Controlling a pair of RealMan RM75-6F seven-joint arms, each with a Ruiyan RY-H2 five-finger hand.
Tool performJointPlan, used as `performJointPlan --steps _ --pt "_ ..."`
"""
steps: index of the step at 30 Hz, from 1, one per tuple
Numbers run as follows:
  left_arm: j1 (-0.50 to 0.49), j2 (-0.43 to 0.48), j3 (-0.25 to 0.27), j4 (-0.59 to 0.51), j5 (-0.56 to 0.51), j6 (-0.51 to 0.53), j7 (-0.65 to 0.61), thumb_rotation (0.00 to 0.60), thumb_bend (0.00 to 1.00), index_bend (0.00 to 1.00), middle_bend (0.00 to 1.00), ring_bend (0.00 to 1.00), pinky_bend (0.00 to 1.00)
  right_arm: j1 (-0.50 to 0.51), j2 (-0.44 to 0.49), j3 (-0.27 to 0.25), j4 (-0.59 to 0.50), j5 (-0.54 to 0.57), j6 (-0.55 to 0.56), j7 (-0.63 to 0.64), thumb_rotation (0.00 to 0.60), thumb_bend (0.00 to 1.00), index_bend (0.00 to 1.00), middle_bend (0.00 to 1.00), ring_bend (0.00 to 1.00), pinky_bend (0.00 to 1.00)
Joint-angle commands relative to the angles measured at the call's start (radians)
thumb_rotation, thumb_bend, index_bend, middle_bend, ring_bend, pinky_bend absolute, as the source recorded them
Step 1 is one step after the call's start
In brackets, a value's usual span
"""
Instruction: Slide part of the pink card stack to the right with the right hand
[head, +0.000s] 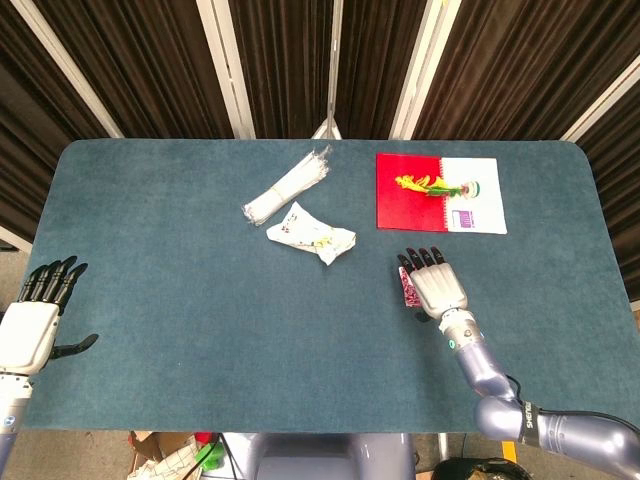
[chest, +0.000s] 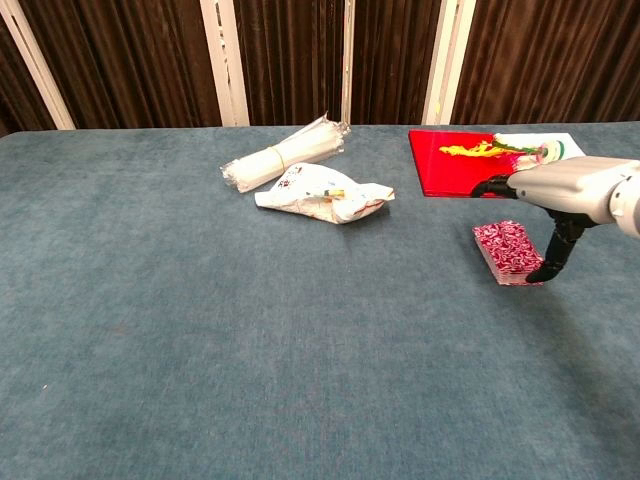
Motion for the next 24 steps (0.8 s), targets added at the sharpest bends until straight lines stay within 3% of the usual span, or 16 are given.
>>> performJointPlan --steps 1,24 --pt "0.001 0.003 -0.001 -0.003 -0.001 -0.007 -0.003 0.600 0.00 0.00 0.00 0.00 0.00 0.024 -0.016 -0.010 0.031 0.031 -0.019 -0.001 0.600 0.19 0.00 0.03 0.00 0.00" --pt "0.011 0.012 -0.021 -0.014 -0.005 -0.038 -0.017 0.600 0.00 0.00 0.00 0.00 0.00 0.103 -0.086 -0.061 0.180 0.128 -0.040 0.034 0.600 0.19 0.21 0.23 0.06 0.00"
